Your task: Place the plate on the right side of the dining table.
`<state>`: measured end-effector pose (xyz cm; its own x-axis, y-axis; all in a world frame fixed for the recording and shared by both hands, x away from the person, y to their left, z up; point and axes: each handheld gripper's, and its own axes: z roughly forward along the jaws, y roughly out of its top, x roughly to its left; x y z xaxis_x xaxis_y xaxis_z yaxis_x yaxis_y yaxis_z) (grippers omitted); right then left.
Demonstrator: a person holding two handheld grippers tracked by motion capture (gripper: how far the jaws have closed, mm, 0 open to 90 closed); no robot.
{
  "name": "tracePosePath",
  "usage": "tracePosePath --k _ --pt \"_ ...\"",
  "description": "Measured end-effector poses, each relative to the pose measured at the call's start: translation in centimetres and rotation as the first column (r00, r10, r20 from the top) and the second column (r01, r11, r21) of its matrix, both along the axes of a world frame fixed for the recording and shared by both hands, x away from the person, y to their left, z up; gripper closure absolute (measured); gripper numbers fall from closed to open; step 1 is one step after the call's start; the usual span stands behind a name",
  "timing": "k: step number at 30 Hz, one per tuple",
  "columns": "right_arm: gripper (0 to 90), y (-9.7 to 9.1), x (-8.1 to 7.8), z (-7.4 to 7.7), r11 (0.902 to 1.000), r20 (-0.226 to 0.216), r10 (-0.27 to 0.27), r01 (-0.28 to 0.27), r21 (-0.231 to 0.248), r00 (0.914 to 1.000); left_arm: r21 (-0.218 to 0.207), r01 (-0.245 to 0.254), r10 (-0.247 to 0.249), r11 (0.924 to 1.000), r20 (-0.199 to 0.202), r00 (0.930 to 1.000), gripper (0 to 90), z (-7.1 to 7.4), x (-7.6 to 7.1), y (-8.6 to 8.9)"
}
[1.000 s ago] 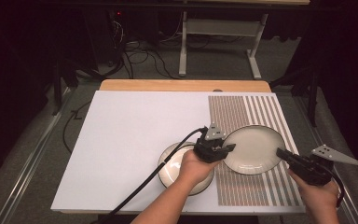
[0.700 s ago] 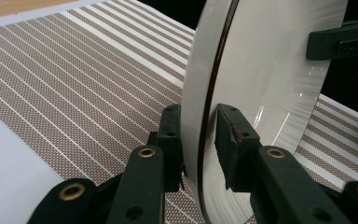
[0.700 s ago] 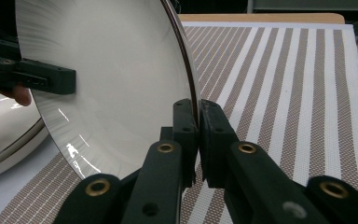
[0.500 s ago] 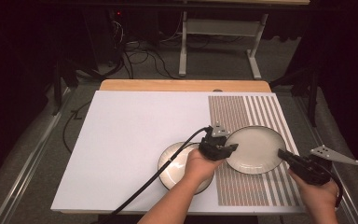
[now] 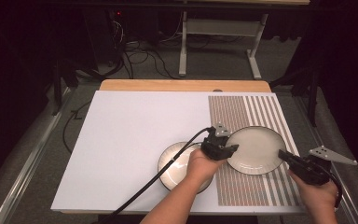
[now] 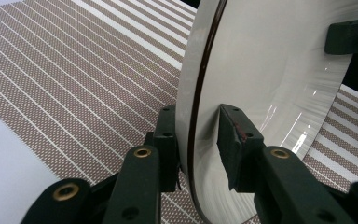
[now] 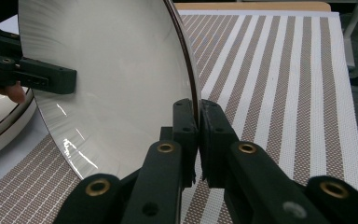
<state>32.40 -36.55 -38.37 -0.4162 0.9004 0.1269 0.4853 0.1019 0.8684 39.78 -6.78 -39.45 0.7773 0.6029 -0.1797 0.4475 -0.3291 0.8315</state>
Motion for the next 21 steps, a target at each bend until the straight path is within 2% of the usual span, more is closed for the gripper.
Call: tracePosePath --k 4,5,7,11,12,14,16,17,18,21 --pt "87.9 -0.1 0.1 -0.1 1.0 -0.004 0.0 0.0 0.003 1.0 0.004 -0.017 0.017 0.9998 0.004 0.9998 68.3 0.0 0.0 -0.2" --pt "87.8 0.0 0.1 -0.1 1.0 -0.003 -0.001 0.001 0.0 1.0 0.001 -0.036 0.036 0.9993 0.018 0.9992 65.8 0.1 -0.1 -0.2" --pt "87.8 0.0 0.1 0.0 1.0 0.0 -0.002 0.002 -0.004 1.0 -0.006 -0.036 0.036 0.9993 0.016 0.9992 58.0 0.2 -0.1 -0.1" --pt "87.7 0.1 0.1 0.0 0.9999 0.001 -0.006 0.006 -0.009 1.0 -0.016 -0.042 0.043 0.999 0.042 0.9982 51.1 1.0 -0.4 0.7" --pt "87.6 0.1 0.1 0.0 0.9999 0.0 -0.009 0.009 -0.009 1.0 -0.04 -0.05 0.052 0.9979 0.056 0.997 49.9 1.2 -0.7 1.4" --pt "87.5 0.1 0.1 0.0 0.9999 -0.001 -0.01 0.01 -0.01 0.9999 -0.048 -0.052 0.055 0.9975 0.063 0.9965 48.3 1.2 -0.9 1.8" --pt "87.5 0.0 0.2 -0.1 0.9999 -0.003 -0.01 0.01 -0.007 0.9999 -0.052 -0.055 0.059 0.9971 0.081 0.995 42.5 1.3 -1.2 2.7" --pt "87.5 0.0 0.2 -0.1 0.9999 -0.005 -0.012 0.012 -0.007 0.9999 -0.056 -0.062 0.067 0.9965 0.098 0.9929 40.8 1.4 -1.6 3.6" --pt "87.5 0.0 0.2 -0.1 0.9999 -0.005 -0.012 0.012 -0.007 0.9999 -0.056 -0.062 0.067 0.9965 0.098 0.9929 38.8 1.4 -1.6 3.6" --pt "87.5 0.2 0.1 0.0 0.9997 -0.002 -0.018 0.018 -0.014 0.9998 -0.076 -0.08 0.089 0.9939 0.122 0.9885 33.9 1.4 -2.2 5.9"
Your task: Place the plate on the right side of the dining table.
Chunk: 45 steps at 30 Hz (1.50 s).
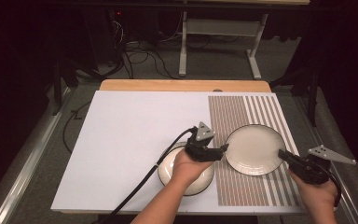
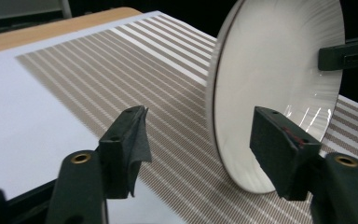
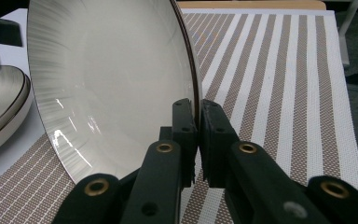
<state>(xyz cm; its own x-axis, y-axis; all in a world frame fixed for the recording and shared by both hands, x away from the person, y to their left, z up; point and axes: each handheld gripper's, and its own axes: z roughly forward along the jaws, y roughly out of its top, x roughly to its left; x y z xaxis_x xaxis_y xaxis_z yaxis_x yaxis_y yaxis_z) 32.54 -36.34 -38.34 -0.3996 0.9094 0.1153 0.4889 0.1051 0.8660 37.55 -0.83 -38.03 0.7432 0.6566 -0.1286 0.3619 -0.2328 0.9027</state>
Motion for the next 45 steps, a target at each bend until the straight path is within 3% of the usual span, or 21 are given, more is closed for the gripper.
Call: tracePosePath --k 8,11,12,13,14,17,25,26,30,33,37,38,41,44,45 --pt "87.2 0.1 0.2 0.0 1.0 -0.005 -0.009 0.009 -0.001 0.9999 -0.01 -0.039 0.039 0.9992 0.02 0.999 22.2 -0.5 -1.2 4.3" --pt "87.1 0.2 0.2 0.0 0.9998 -0.008 -0.019 0.019 -0.002 0.9998 -0.019 -0.078 0.079 0.9968 0.037 0.9962 16.5 -0.6 -2.1 6.7" --pt "87.1 0.2 0.2 0.0 0.9998 -0.008 -0.019 0.019 -0.002 0.9998 -0.019 -0.078 0.079 0.9968 0.037 0.9962 16.0 -0.6 -2.1 6.7" --pt "87.0 0.2 0.2 0.0 0.9998 -0.009 -0.022 0.021 -0.004 0.9997 -0.02 -0.101 0.102 0.9947 0.048 0.9937 15.3 -0.5 -2.5 8.1" --pt "87.0 0.2 0.2 0.0 0.9998 -0.009 -0.022 0.021 -0.004 0.9997 -0.02 -0.101 0.102 0.9947 0.048 0.9937 15.1 -0.5 -2.5 8.1" --pt "86.6 0.2 0.3 -0.1 0.9996 -0.016 -0.029 0.029 -0.006 0.9995 -0.022 -0.139 0.14 0.99 0.06 0.9883 12.5 -0.5 -3.2 10.8" --pt "85.9 0.2 0.5 -0.2 0.999 -0.024 -0.043 0.042 -0.016 0.9988 -0.038 -0.199 0.201 0.9793 0.067 0.9773 5.3 -0.6 -4.3 14.9" --pt "85.8 0.2 0.6 -0.2 0.9988 -0.026 -0.045 0.044 -0.02 0.9987 -0.033 -0.213 0.215 0.9765 0.07 0.9741 2.3 -0.6 -4.6 16.1" --pt "85.7 0.2 0.7 -0.3 0.9986 -0.03 -0.049 0.049 -0.019 0.9983 -0.032 -0.217 0.219 0.9756 0.075 0.9728 0.0 -0.6 -5.1 17.8" --pt "85.6 0.4 0.8 -0.2 0.9982 -0.034 -0.056 0.056 -0.021 0.9978 -0.018 -0.239 0.239 0.971 0.089 0.9669 0.0 -0.5 -5.6 20.0" --pt "85.3 0.4 1.0 -0.3 0.9978 -0.041 -0.063 0.062 -0.022 0.9972 -0.023 -0.255 0.256 0.9668 0.106 0.961 0.0 -0.5 -6.2 21.3" --pt "85.2 0.4 1.1 -0.3 0.9977 -0.045 -0.066 0.065 -0.019 0.9968 -0.041 -0.265 0.268 0.9633 0.116 0.9563 0.0 -0.7 -6.6 22.1" --pt "85.1 0.4 1.3 -0.4 0.9973 -0.057 -0.073 0.073 -0.013 0.9957 -0.072 -0.267 0.274 0.961 0.125 0.9535 0.0 -0.8 -7.0 22.8" --pt "85.0 0.4 1.6 -0.5 0.9969 -0.066 -0.079 0.079 -0.003 0.9947 -0.052 -0.273 0.278 0.9606 0.182 0.9433 0.0 -0.4 -7.7 23.5" --pt "85.0 0.4 1.6 -0.5 0.9969 -0.066 -0.079 0.079 -0.003 0.9947 -0.059 -0.273 0.279 0.9603 0.184 0.9425 0.0 -0.3 -7.8 23.8"
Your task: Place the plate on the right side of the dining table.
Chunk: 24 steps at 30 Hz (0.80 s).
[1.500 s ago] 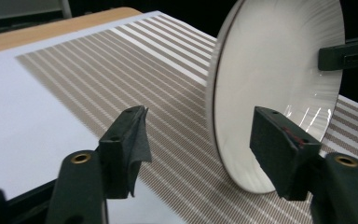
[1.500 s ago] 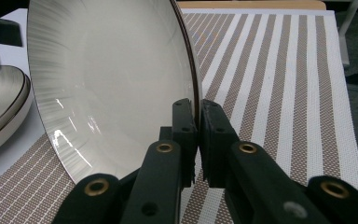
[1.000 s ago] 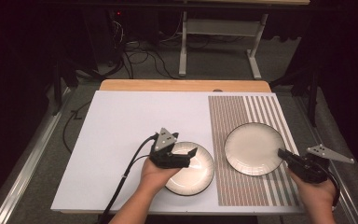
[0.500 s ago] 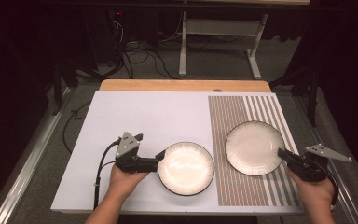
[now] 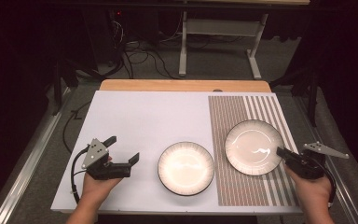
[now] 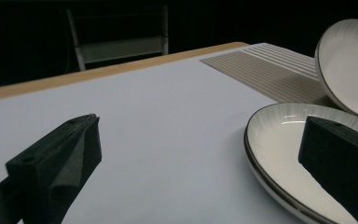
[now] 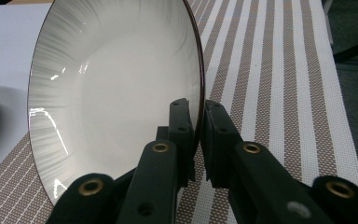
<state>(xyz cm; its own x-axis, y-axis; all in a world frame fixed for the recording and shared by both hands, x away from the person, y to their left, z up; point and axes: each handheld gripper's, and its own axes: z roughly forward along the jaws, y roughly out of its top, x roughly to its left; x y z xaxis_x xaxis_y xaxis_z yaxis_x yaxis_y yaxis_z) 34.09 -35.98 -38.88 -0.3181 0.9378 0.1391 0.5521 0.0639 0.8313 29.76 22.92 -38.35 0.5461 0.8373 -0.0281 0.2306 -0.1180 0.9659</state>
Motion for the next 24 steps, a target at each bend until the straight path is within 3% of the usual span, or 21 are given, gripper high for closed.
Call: tracePosePath --k 4,14,24 --pt "84.7 -0.1 0.4 -0.2 0.9999 -0.014 -0.007 0.007 0.011 0.9999 -0.039 -0.017 0.017 0.9991 -0.001 0.9999 0.0 0.1 -0.2 1.0" --pt "83.8 -0.2 1.0 -0.6 0.9984 -0.056 -0.049 0.051 0.027 0.9972 -0.015 -0.007 0.007 0.9999 -0.013 0.9999 0.0 -0.3 0.0 0.9" --pt "83.9 -0.1 1.4 -0.7 0.9965 -0.066 -0.07 0.073 0.041 0.9954 0.009 0.006 -0.005 0.9999 -0.017 0.9998 0.0 -0.4 0.2 0.6"
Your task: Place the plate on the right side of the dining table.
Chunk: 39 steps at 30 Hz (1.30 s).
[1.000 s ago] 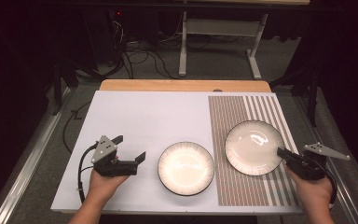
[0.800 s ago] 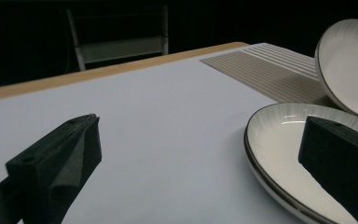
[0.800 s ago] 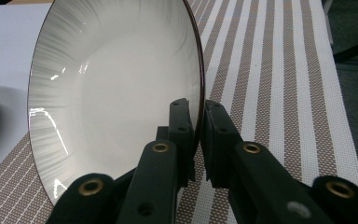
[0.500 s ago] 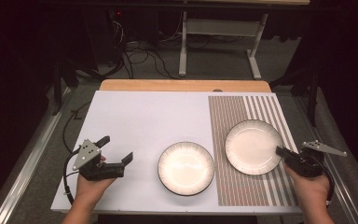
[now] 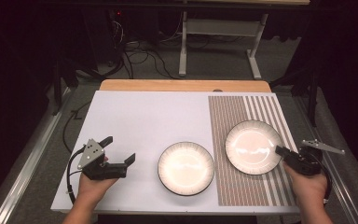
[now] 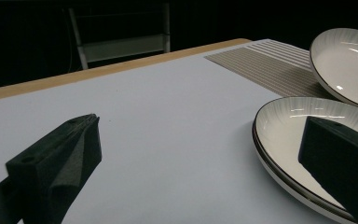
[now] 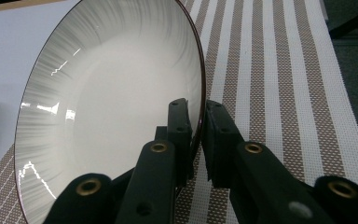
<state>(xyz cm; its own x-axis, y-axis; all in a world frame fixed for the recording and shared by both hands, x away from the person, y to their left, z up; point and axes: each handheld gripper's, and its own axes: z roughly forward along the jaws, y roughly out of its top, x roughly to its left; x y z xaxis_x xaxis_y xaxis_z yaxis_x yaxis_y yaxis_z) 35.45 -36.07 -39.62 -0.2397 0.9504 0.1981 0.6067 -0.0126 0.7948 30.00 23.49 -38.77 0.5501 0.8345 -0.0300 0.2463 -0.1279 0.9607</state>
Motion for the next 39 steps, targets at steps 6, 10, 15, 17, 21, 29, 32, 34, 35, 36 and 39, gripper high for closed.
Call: tracePosePath --k 6,10,15,17,21,29,32,34,35,36,39 --pt "83.8 -0.1 0.3 -0.2 0.9997 -0.013 -0.025 0.025 0.004 0.9996 -0.001 0.009 -0.009 1.0 -0.001 1.0 0.0 0.0 0.0 -0.2" --pt "83.9 -0.4 0.6 -0.5 0.9993 -0.029 -0.033 0.034 0.018 0.999 0.002 0.024 -0.024 0.9997 0.011 0.9997 0.0 0.2 -0.1 -0.4" --pt "83.9 -0.4 1.1 -0.7 0.9985 -0.048 -0.049 0.05 0.02 0.9976 0.006 0.038 -0.038 0.9993 0.016 0.9992 0.0 0.4 -0.2 -0.8" --pt "83.8 -0.4 1.3 -0.9 0.9979 -0.06 -0.057 0.059 0.026 0.9966 0.014 0.04 -0.04 0.9991 0.015 0.9991 0.0 0.4 -0.1 -0.9" --pt "83.3 -0.4 1.9 -1.2 0.9969 -0.082 -0.075 0.076 0.02 0.9939 0.016 0.043 -0.044 0.9989 0.012 0.999 0.0 0.3 -0.1 -0.9" --pt "82.9 -0.5 2.4 -1.8 0.995 -0.106 -0.097 0.099 0.014 0.9896 0.021 0.044 -0.044 0.9988 0.007 0.999 0.0 0.2 0.0 -0.9" --pt "81.6 -0.4 2.3 -1.8 0.995 -0.1 -0.099 0.099 0.0 0.9901 0.021 0.042 -0.042 0.9989 0.004 0.9991 0.0 0.0 0.0 -0.9" --pt "80.4 -0.4 2.3 -1.8 0.9954 -0.093 -0.096 0.095 -0.012 0.9911 0.021 0.04 -0.04 0.999 0.001 0.9992 0.0 0.0 0.0 -0.8" --pt "78.2 -0.3 2.2 -1.8 0.9949 -0.084 -0.099 0.097 -0.026 0.9916 0.021 0.04 -0.04 0.999 -0.001 0.9992 0.0 0.0 0.0 -0.8" --pt "73.2 -0.4 2.0 -1.6 0.9963 -0.06 -0.084 0.083 -0.026 0.9947 0.024 0.039 -0.039 0.999 -0.004 0.9992 0.0 0.0 0.0 -0.8" --pt "66.9 -0.5 1.8 -1.4 0.9963 -0.033 -0.083 0.082 -0.026 0.996 0.021 0.039 -0.039 0.999 -0.008 0.9992 0.0 0.0 0.0 -0.8"
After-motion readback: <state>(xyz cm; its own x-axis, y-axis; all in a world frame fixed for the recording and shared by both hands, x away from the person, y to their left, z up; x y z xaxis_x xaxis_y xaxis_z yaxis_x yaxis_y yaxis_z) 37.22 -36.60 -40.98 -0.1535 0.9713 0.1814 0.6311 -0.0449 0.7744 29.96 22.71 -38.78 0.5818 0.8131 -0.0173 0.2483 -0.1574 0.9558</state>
